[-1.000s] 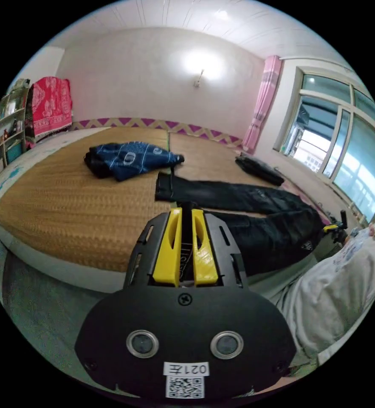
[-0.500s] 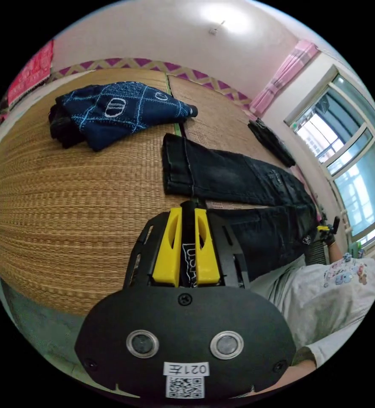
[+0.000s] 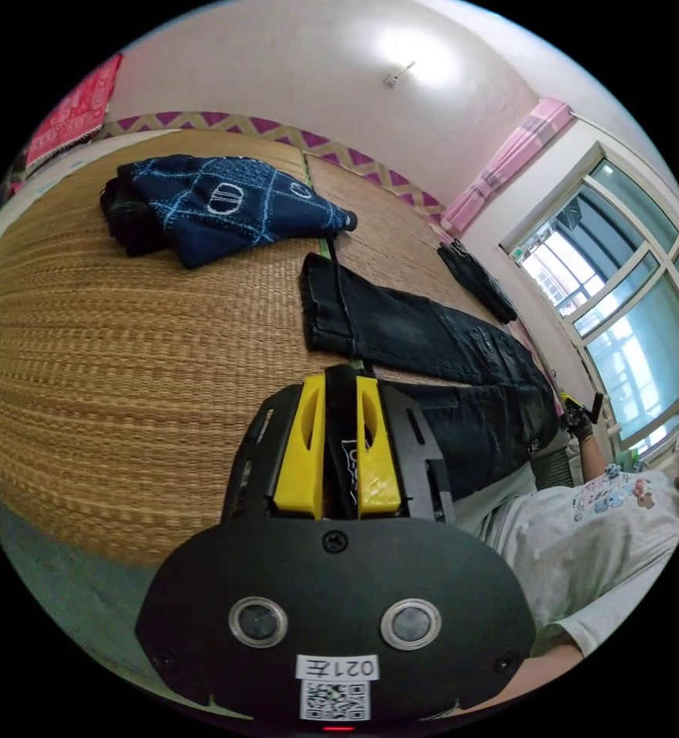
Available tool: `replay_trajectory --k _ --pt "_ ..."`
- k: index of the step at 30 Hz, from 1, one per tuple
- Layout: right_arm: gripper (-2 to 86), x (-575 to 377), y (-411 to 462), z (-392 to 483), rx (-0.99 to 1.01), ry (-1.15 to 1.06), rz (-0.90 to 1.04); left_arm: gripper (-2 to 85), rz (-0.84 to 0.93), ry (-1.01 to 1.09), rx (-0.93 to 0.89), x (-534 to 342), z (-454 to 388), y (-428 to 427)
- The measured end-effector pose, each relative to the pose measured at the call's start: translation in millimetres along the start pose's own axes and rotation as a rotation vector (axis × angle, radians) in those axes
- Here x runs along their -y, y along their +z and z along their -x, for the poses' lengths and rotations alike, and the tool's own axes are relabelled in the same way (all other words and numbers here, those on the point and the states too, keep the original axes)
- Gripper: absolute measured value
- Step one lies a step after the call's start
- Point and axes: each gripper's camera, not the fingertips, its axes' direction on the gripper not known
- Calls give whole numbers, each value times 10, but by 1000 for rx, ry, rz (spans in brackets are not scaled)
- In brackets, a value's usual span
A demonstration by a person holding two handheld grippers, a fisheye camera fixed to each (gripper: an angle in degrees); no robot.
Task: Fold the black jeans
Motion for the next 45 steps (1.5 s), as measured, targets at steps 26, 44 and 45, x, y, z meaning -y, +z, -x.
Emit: replay_trajectory --k 26,44,45 --pt "62 -1853 -1058 -348 -114 726 -340 47 -438 -540 -43 -2194 -227 -1029" --pt "104 -2788 -443 -973 412 971 -480 55 -443 -553 -258 -2248 52 -447" --pt "102 -2776 -414 -983 413 970 -475 48 -439 -550 -259 -2224 37 -423"
